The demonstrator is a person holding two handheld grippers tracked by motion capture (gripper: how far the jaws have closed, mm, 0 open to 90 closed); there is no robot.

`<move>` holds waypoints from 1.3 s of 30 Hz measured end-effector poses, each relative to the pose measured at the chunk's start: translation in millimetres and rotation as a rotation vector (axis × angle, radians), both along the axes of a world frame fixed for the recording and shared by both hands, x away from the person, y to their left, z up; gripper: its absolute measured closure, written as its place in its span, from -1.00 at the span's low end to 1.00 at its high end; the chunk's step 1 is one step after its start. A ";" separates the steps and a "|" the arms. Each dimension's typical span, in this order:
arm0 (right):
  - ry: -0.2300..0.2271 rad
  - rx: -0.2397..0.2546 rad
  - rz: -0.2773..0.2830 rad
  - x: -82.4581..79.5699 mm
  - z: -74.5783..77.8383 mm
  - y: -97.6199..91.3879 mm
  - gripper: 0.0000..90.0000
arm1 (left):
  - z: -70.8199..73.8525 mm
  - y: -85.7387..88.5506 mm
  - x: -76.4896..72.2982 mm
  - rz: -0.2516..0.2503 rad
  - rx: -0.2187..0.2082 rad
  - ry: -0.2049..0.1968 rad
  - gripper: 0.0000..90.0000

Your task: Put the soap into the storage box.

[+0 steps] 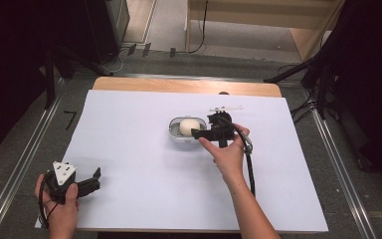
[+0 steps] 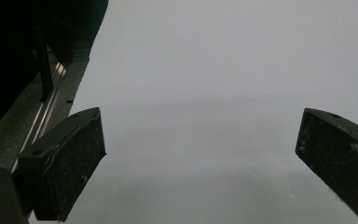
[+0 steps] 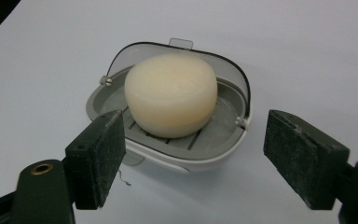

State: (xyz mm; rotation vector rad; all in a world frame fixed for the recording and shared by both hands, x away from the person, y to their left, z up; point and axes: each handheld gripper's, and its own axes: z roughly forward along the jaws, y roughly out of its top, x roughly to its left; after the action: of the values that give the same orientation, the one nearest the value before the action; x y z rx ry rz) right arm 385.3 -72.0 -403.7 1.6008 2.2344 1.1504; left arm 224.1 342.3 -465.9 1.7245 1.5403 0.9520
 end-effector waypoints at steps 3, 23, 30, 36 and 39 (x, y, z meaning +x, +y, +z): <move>-0.006 -0.008 0.002 -7.6 -0.7 -7.9 -0.54 | -0.2 -0.1 0.9 -0.003 0.001 0.006 -0.95; -0.058 -0.013 0.026 -43.4 -19.8 -38.6 -0.76 | 0.2 0.5 -0.1 0.000 -0.005 0.001 -0.95; -0.064 -0.031 -0.008 -52.7 -30.7 -64.5 -0.77 | -0.1 -0.4 0.5 0.002 0.002 0.005 -0.95; -0.078 -0.005 -0.039 -61.9 -35.6 -88.5 -0.76 | 0.0 -0.6 0.0 0.003 0.005 0.002 -0.95; -0.065 0.006 -0.067 -65.3 -35.2 -101.3 -0.75 | -0.2 -0.8 1.6 0.005 0.007 0.016 -0.95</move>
State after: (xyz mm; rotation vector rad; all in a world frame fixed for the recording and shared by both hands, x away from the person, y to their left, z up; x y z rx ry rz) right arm 320.1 -173.2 -438.9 1.6039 2.1228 1.1748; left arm 225.7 341.5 -466.1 1.7380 1.5540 0.9491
